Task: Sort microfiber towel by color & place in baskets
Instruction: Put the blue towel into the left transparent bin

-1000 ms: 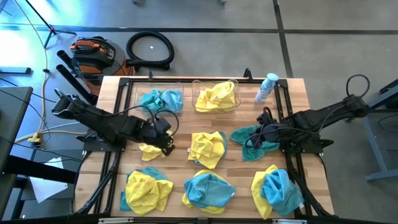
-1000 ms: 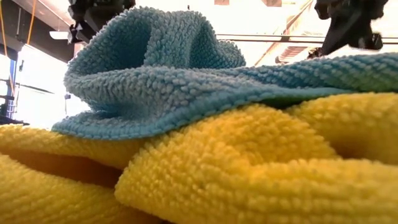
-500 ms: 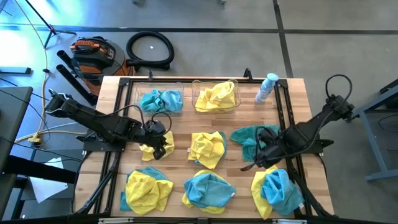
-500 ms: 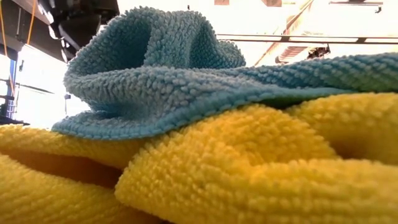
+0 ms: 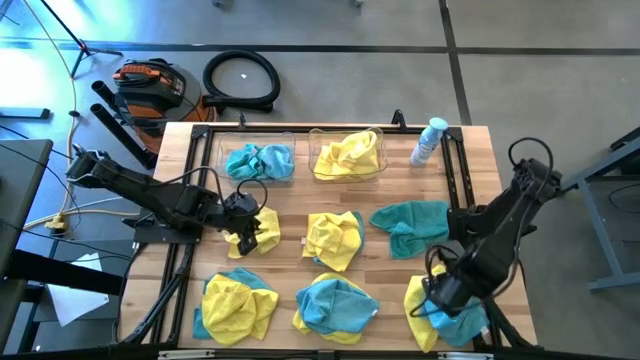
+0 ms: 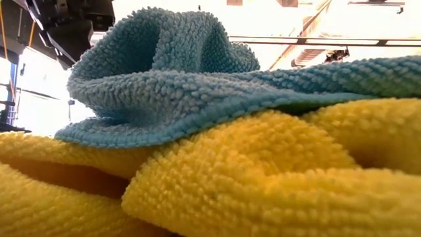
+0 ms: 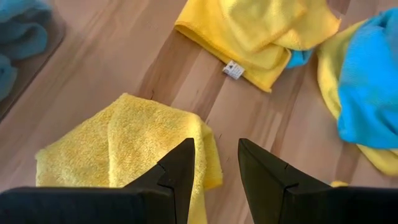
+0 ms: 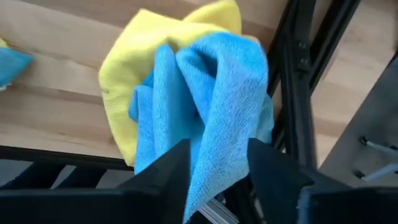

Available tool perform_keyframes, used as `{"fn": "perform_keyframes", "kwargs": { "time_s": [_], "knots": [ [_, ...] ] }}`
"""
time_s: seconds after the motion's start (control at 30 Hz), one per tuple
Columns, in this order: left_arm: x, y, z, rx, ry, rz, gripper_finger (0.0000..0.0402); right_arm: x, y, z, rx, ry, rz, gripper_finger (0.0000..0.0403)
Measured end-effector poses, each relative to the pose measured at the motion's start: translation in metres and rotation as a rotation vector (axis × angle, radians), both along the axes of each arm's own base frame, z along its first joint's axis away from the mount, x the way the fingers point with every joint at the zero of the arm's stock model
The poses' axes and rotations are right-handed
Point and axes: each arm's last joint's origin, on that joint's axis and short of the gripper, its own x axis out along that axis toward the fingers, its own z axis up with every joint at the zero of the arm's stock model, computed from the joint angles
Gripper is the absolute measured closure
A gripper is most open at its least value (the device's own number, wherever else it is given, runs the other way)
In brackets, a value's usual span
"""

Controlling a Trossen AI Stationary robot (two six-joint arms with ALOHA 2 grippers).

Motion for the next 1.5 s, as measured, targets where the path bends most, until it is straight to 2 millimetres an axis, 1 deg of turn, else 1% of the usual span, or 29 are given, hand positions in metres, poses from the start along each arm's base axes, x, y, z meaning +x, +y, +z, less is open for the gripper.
{"fn": "perform_keyframes", "kwargs": {
  "time_s": [0.13, 0.27, 0.4, 0.5, 0.57, 0.67, 0.73, 0.83, 0.87, 0.9, 1.0, 1.1, 1.27, 1.33, 1.5],
  "knots": [
    [0.0, 0.0, 0.0, 0.013, 0.005, -0.021, 0.0289, 0.002, 0.016, -0.012, -0.014, 0.01, -0.008, 0.0208],
    [0.001, 0.006, 0.0, -0.012, 0.017, -0.047, 0.0289, 0.008, 0.029, -0.026, -0.014, 0.047, 0.003, 0.0182],
    [0.0, 0.014, 0.004, -0.037, -0.001, -0.072, 0.0289, 0.008, 0.044, -0.041, -0.005, 0.118, 0.028, 0.0171],
    [-0.003, 0.019, 0.01, -0.046, -0.035, -0.062, 0.0289, 0.008, 0.057, -0.051, 0.011, 0.114, 0.05, 0.0178],
    [-0.006, 0.02, 0.013, -0.049, -0.057, -0.055, 0.0289, 0.008, 0.063, -0.058, 0.015, 0.116, 0.055, 0.0195],
    [-0.01, 0.022, 0.019, -0.054, -0.096, -0.055, 0.0289, 0.009, 0.07, -0.068, -0.003, 0.126, 0.061, 0.0242],
    [-0.014, 0.022, 0.023, -0.057, -0.12, -0.056, 0.0289, 0.011, 0.072, -0.073, -0.021, 0.13, 0.071, 0.0287],
    [-0.019, 0.023, 0.028, -0.062, -0.152, -0.057, 0.0289, 0.012, 0.073, -0.079, -0.039, 0.133, 0.076, 0.037],
    [-0.021, 0.023, 0.029, -0.064, -0.162, -0.057, 0.0289, 0.013, 0.073, -0.079, -0.044, 0.123, 0.077, 0.0385],
    [-0.022, 0.024, 0.03, -0.065, -0.169, -0.057, 0.0289, 0.013, 0.073, -0.079, -0.054, 0.109, 0.074, 0.0391],
    [-0.026, 0.024, 0.033, -0.069, -0.193, -0.056, 0.0289, 0.016, 0.07, -0.076, -0.065, 0.075, 0.065, 0.0386],
    [-0.029, 0.025, 0.036, -0.072, -0.211, -0.056, 0.0289, 0.02, 0.064, -0.071, -0.083, 0.016, 0.067, 0.0399],
    [-0.031, 0.025, 0.038, -0.074, -0.225, -0.056, 0.0289, 0.029, 0.051, -0.06, -0.147, -0.132, 0.071, 0.0401],
    [-0.031, 0.025, 0.038, -0.074, -0.224, -0.056, 0.0289, 0.032, 0.046, -0.052, -0.184, -0.22, 0.072, 0.04],
    [-0.032, 0.025, 0.037, -0.071, -0.21, -0.056, 0.0289, 0.037, 0.03, -0.014, -0.349, -0.474, 0.059, 0.0402]
  ]
}}
